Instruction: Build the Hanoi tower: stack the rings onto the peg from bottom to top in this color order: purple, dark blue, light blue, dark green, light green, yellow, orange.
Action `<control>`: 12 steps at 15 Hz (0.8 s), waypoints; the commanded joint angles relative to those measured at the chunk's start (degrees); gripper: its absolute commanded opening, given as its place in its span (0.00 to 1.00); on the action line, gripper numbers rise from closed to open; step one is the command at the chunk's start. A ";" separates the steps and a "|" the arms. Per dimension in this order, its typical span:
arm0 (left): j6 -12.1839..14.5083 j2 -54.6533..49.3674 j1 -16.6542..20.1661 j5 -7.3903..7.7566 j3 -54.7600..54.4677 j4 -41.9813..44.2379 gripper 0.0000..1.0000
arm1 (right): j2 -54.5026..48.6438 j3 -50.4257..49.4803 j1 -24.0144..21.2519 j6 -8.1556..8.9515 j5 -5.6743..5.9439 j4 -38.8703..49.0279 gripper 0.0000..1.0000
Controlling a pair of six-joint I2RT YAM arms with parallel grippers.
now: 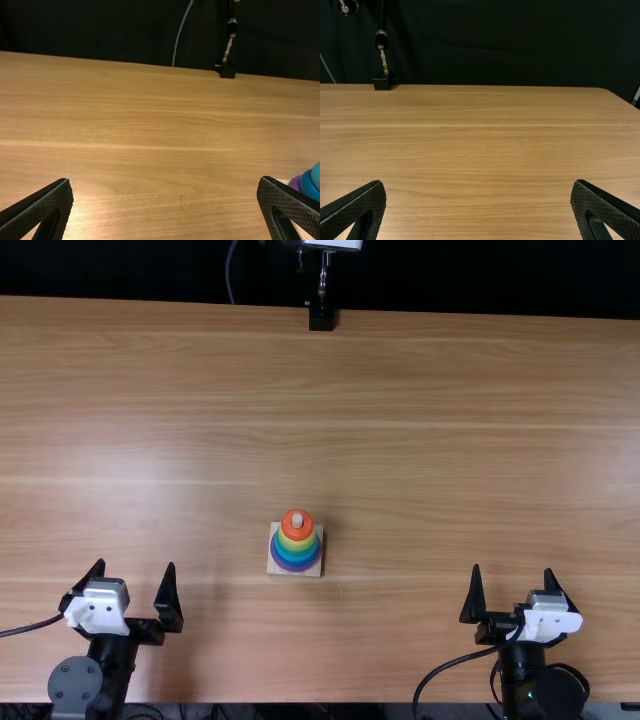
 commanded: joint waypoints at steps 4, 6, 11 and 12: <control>1.45 -4.14 -0.04 0.01 -3.84 0.39 1.00 | -0.73 -0.86 -0.43 0.45 0.92 -1.10 1.00; 1.45 -4.40 0.22 -0.20 -3.84 0.28 1.00 | -0.73 -0.86 -0.43 0.45 0.92 -1.10 1.00; 1.24 -4.40 0.31 -0.62 -3.84 0.39 1.00 | -0.73 -0.86 -0.34 0.45 0.92 -1.10 1.00; 1.24 -4.40 0.31 -0.73 -3.84 0.39 1.00 | -0.73 -0.86 -0.34 0.45 0.92 -1.10 1.00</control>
